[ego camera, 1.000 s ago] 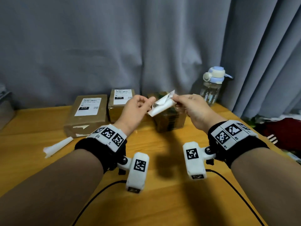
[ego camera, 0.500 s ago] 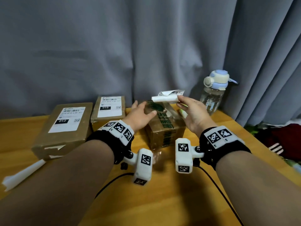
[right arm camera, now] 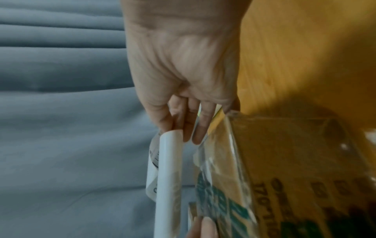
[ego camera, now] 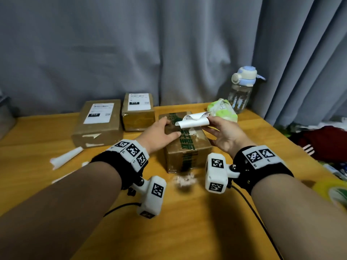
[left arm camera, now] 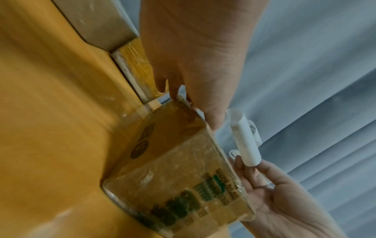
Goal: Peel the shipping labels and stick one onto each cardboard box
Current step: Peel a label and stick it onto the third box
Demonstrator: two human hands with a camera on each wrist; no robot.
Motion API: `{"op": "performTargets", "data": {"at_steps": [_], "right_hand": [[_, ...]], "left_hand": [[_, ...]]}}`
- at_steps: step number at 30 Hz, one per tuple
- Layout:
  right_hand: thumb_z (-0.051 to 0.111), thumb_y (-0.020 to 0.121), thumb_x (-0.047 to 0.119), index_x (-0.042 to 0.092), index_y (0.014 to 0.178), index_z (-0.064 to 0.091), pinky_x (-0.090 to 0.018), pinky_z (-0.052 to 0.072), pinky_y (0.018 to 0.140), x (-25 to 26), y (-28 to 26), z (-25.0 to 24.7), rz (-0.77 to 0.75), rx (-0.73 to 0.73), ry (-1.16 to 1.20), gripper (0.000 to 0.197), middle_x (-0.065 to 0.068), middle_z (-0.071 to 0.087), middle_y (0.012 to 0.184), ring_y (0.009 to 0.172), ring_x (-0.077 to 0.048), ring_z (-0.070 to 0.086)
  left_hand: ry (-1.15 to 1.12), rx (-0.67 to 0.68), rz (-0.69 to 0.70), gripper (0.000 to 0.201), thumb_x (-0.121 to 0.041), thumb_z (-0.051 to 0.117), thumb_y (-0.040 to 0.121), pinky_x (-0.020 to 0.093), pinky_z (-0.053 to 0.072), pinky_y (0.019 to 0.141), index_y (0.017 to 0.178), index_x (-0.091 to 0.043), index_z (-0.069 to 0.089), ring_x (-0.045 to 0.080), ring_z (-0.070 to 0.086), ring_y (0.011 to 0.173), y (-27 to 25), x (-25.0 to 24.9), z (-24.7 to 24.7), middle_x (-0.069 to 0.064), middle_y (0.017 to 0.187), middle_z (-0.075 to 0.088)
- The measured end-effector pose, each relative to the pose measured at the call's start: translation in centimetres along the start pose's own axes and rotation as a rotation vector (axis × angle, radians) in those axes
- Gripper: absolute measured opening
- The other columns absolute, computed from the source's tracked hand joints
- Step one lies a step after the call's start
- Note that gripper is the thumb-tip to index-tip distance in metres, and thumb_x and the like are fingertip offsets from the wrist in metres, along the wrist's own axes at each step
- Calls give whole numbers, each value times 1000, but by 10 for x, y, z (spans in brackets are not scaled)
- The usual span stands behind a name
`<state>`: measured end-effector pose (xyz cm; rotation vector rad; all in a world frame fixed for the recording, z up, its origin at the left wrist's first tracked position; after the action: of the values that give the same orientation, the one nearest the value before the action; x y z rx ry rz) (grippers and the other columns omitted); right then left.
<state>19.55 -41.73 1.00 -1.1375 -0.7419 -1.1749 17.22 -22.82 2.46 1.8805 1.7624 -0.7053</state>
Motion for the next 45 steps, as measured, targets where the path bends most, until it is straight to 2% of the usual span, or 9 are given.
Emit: {"op": "performTargets", "data": {"at_steps": [8,13,16,19,25,29,33,35,45], "right_hand": [[54,91,13,15,78,57,-30,43,64,-39,-69,41,168,138,-81,14,1,61,79,68,-11,56],[57,87,13,11,86,62,-28,37,71,-32,-86,59,15,63,-307,6,-1,65,70,59,-8,62],[58,88,6,6,78,59,-12,35,36,-17,-90,63,-83,21,-372,10,-5,59,67,42,-5,56],[58,87,6,5,79,58,-9,27,27,-11,-91,68,-94,33,-484,9,-4,55,64,40,-4,50],[63,86,29,11,82,59,-22,31,50,-17,-83,69,-63,74,-624,19,0,57,73,63,-11,48],[71,80,41,8,94,59,-23,33,57,-17,-82,69,-99,143,-660,38,-1,57,78,68,-11,49],[74,77,34,0,100,63,-19,36,60,-16,-79,76,-133,194,-587,42,-5,60,80,72,-11,52],[77,75,29,-8,100,65,-19,40,65,-16,-77,80,-143,213,-562,46,-8,64,79,78,-15,55],[72,79,6,4,73,63,-14,48,54,-27,-82,87,-84,300,-589,11,-6,64,71,67,-11,57]], "left_hand": [[-48,-24,-36,57,-42,62,85,21,40,91,132,-17,43,15,53,113,-97,28,-22,1,134,51],[-262,-189,-37,31,-9,44,94,8,36,78,117,-6,63,12,51,113,-115,35,-59,5,126,60],[-395,-175,-41,33,-33,48,94,15,38,80,113,-12,66,11,55,108,-120,27,-70,-5,111,62],[-272,-36,-23,38,-46,59,85,17,38,73,107,-17,65,3,54,91,-116,15,-62,-9,100,62],[-325,-80,-82,22,-23,68,82,13,36,63,95,-6,69,8,57,84,-95,24,-55,8,105,69],[-369,-98,-84,29,-30,66,84,15,36,61,97,-4,68,9,56,78,-91,26,-54,6,96,69],[-377,-22,-63,45,-46,69,76,21,44,70,104,-11,61,14,62,89,-88,25,-54,1,98,68],[-346,6,-54,42,-41,72,75,23,48,75,103,-12,61,15,62,89,-87,24,-56,3,97,68],[-403,-107,0,11,-15,66,84,24,49,67,91,-8,61,13,56,63,-80,25,-66,6,74,65]]}}
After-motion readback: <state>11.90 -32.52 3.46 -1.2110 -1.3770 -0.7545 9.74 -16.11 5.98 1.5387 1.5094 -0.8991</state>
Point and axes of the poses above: each hand's wrist, its own y-axis towards the middle knuckle, its own z-axis out of the palm, x = y × z, the point moved 8 cm from there along y, towards the middle knuckle
